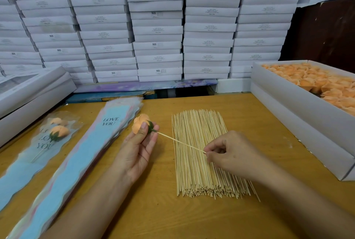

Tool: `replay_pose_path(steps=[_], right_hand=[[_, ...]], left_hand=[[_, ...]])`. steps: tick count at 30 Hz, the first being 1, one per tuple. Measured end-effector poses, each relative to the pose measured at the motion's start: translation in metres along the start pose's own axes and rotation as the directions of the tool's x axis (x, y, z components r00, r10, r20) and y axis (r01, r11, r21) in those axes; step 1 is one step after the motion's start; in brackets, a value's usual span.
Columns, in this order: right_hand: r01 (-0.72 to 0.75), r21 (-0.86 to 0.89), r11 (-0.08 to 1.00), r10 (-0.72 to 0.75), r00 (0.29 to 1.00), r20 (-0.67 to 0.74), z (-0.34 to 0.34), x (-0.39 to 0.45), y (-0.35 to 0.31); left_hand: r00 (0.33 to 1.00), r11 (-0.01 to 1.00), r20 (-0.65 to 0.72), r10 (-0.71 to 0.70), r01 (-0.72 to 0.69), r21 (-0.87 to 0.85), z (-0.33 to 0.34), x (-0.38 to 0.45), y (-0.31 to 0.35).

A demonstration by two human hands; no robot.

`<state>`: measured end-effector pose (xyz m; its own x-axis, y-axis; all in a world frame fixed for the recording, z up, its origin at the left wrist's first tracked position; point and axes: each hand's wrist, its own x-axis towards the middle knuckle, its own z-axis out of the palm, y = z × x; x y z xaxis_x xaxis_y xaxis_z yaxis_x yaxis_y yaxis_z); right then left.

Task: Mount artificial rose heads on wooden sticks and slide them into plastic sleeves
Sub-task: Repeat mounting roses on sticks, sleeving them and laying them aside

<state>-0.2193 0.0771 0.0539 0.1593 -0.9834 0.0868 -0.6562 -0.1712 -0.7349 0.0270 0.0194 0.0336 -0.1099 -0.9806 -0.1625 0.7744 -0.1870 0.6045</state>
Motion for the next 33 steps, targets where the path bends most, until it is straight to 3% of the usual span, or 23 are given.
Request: replay_pose_path(steps=[33], right_hand=[[-0.019,0.02,1.0,0.019,1.0,-0.003,0.0003,-0.0005,-0.0007]], left_hand=[[1.0,1.0,-0.006,-0.012,0.012,0.0,-0.0015,0.0013,0.0001]])
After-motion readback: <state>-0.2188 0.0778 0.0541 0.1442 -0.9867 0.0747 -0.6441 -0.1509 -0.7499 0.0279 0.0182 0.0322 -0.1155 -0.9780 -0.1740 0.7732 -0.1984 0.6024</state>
